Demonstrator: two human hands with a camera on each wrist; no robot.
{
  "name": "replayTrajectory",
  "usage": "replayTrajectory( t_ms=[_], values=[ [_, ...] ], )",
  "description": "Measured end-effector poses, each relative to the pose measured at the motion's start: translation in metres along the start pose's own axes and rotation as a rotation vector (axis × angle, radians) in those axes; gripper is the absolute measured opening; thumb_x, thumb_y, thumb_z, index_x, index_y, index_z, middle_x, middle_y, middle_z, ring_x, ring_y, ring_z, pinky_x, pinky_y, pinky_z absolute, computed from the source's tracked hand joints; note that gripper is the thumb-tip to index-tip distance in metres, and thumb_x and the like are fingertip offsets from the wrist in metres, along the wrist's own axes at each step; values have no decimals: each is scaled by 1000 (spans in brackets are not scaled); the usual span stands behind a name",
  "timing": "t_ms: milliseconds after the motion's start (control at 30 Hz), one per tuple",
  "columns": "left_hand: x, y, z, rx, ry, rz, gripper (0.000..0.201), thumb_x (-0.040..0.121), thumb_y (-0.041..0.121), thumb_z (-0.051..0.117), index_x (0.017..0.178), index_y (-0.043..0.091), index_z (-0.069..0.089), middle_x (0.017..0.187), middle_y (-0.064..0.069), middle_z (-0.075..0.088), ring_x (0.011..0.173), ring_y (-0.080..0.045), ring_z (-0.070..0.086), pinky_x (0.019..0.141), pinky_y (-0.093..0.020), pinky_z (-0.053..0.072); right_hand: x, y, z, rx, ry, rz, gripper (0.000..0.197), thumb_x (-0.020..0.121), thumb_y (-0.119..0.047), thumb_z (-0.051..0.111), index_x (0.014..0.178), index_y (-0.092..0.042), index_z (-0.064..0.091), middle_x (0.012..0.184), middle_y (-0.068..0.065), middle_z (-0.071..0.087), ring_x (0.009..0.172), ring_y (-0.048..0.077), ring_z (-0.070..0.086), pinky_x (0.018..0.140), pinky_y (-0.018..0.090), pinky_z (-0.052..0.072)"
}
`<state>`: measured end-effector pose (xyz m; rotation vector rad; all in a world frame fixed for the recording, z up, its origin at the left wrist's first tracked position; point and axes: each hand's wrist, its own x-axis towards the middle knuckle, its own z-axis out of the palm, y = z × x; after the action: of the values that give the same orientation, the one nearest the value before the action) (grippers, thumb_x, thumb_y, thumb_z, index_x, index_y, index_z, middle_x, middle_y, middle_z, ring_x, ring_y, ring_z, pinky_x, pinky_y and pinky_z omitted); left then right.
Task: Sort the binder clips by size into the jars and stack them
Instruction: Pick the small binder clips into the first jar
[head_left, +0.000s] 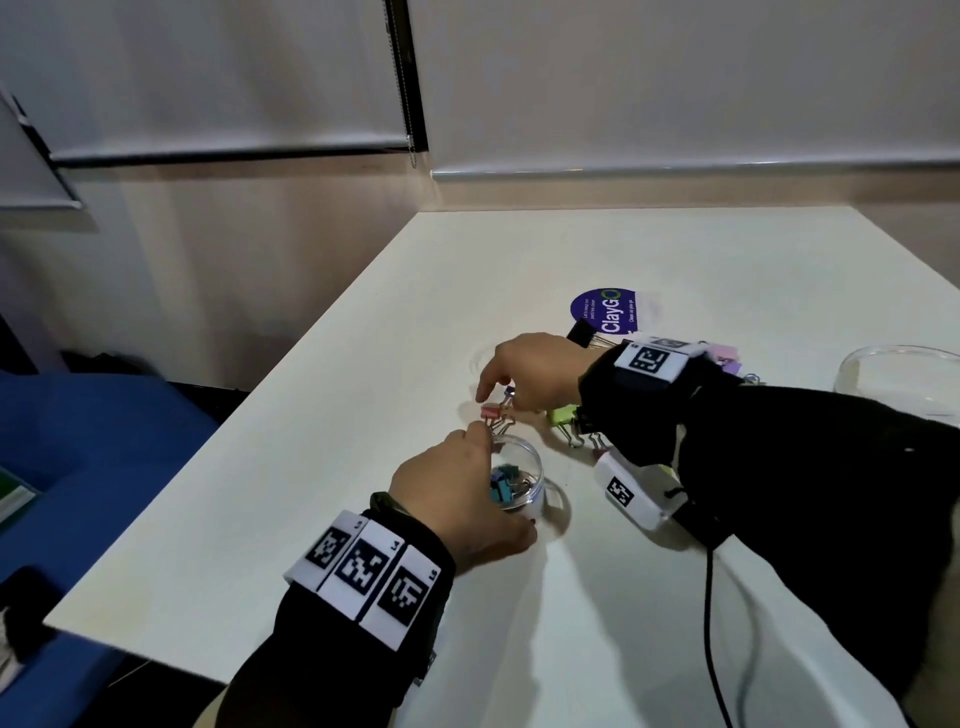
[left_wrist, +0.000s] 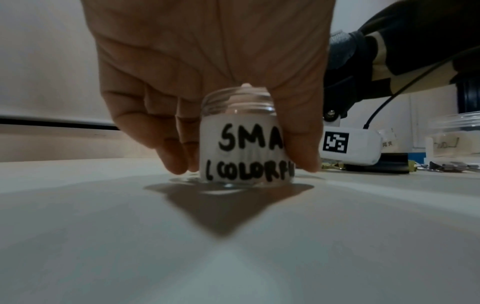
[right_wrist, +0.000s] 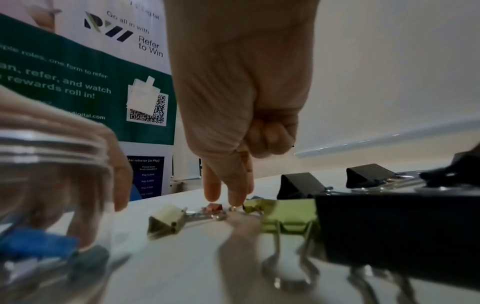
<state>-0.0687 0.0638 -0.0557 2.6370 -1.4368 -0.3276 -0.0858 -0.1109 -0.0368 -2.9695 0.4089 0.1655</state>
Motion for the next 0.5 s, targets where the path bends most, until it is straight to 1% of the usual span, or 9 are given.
replayTrajectory(
  t_ms=[67,167,200,267,333,367,433,500],
  values=[
    [0,1,0,-8,-15,-2,81,62,60,72,127,25,37,120,7,54,102,-16,58,72,-26,43,2,0,4,-40,0,-48,38,85,-12,60,112,-36,68,94,-12,52,87,9,49,69,26,38],
    [0,1,0,-16,-23,-4,80,62,60,72,126,25,37,117,6,54,100,-17,58,71,-26,41,4,-2,6,-64,1,-101,33,85,-13,63,109,-34,70,91,-11,58,92,15,58,67,26,39],
    [0,1,0,-15,-25,-5,80,63,60,71,125,25,36,117,6,54,100,-18,58,71,-26,42,5,-3,7,-68,3,-117,31,85,-16,63,111,-33,69,94,-10,61,94,16,59,68,27,40],
    [-1,0,0,-5,-24,-7,82,62,61,71,127,25,35,116,7,55,100,-17,58,71,-27,44,5,-5,7,-76,4,-153,34,89,-22,60,121,-32,64,103,-4,65,97,18,58,72,30,44],
    [-2,-1,-1,10,-22,-24,85,61,61,71,129,24,35,114,8,57,99,-16,59,70,-27,44,5,-6,7,-79,-8,-187,39,90,-19,55,125,-33,61,105,-1,65,99,19,57,76,32,46],
    [-3,-2,-1,17,-22,-40,85,61,61,71,129,24,35,112,8,58,97,-16,59,69,-26,45,5,-6,8,-89,-16,-197,40,88,-15,54,123,-34,62,104,-2,65,99,18,58,75,31,46],
    [-3,-6,-2,23,-22,-71,81,60,61,72,124,25,38,108,8,58,93,-16,60,67,-27,44,6,-6,9,-101,-22,-198,38,84,-8,55,112,-31,67,101,-4,65,95,17,58,71,28,43],
    [-2,-9,-4,15,-25,-92,79,58,60,73,120,25,39,105,8,58,91,-16,60,66,-27,45,8,-5,10,-99,-24,-191,32,83,-6,55,103,-27,69,95,-5,64,87,16,56,69,29,44]
  ],
)
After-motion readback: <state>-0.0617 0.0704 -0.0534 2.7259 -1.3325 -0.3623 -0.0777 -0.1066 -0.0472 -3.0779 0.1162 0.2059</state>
